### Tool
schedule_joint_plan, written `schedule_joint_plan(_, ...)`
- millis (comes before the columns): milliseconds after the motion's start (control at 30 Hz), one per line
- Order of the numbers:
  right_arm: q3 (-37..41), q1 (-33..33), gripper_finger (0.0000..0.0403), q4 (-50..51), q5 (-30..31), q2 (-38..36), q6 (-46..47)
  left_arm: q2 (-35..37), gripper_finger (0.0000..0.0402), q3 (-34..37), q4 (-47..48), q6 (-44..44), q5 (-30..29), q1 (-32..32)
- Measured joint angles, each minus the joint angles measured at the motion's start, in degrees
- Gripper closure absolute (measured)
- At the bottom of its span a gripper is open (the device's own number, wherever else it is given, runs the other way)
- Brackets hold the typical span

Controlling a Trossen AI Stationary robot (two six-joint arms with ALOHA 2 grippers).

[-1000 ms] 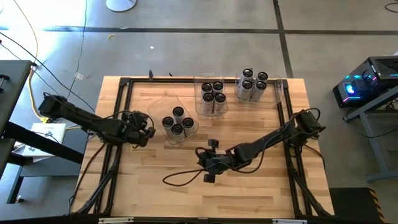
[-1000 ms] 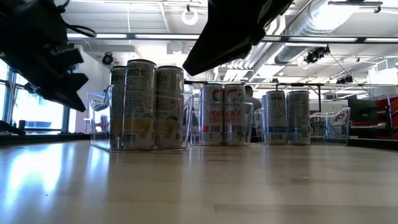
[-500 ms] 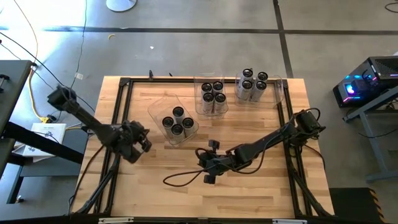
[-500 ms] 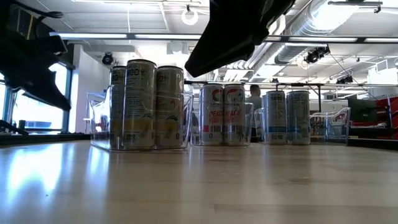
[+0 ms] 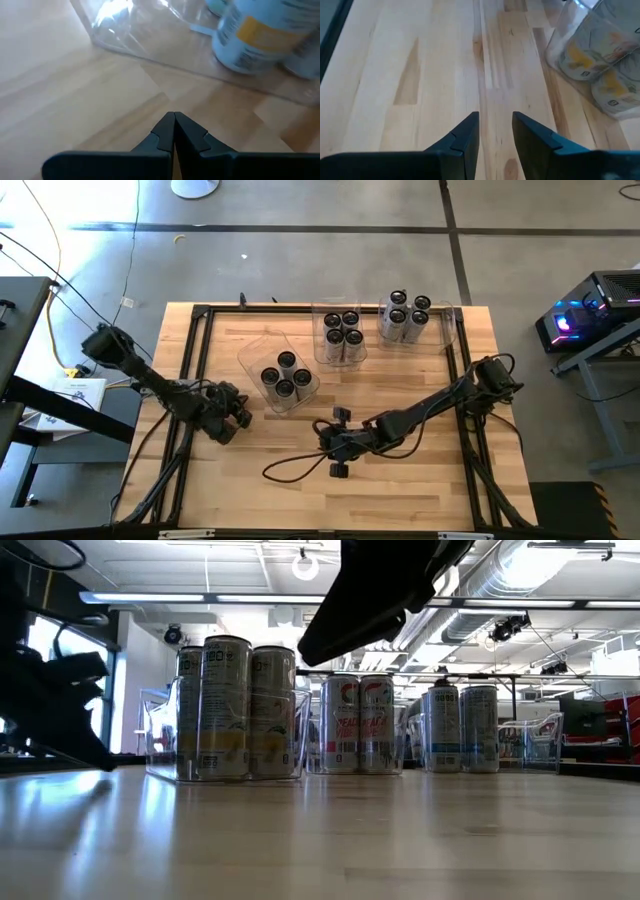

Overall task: Sort soda cans
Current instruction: Adjust all the transparent bins to the top of the table

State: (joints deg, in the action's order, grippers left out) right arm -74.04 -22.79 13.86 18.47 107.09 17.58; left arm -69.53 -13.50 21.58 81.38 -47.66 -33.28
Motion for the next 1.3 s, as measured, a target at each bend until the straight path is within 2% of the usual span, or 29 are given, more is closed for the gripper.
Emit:
schedule_joint_plan(167,0.0,1.2,0.0293,-1.4,0.0,1.3,-1.9,-1.7,0.0401,0.4,-1.8,-3.7,-1.9,5.7)
schedule_joint_plan(433,0.0,4.5,0.0293,-9.4,0.0,5.7,-5.7,-1.7,0.0401,0.4,-1.8,-10.2,-4.1,14.0)
schedule_joint_plan(633,0.0,6.8,0.0293,-12.9,0.2,7.6,-5.7,2.4,0.0401,-0.2,4.2,-12.9,-5.3,16.8)
schedule_joint_plan(800,0.0,7.2,0.0293,-13.2,0.3,8.0,-6.1,9.0,0.0401,-2.1,14.8,-12.6,-5.7,16.8)
schedule_joint_plan(1033,-1.4,5.3,0.0293,-7.7,6.2,4.4,-7.1,16.8,0.0401,-4.4,24.8,-13.3,-5.4,15.9)
schedule_joint_plan(1200,-1.6,3.1,0.0293,0.8,8.9,0.3,-4.6,20.0,0.0401,-4.8,25.3,-13.1,-3.4,11.6)
schedule_joint_plan(1300,-1.7,2.0,0.0293,3.6,5.3,-1.4,-3.1,20.4,0.0401,-4.8,25.2,-11.0,-1.2,8.1)
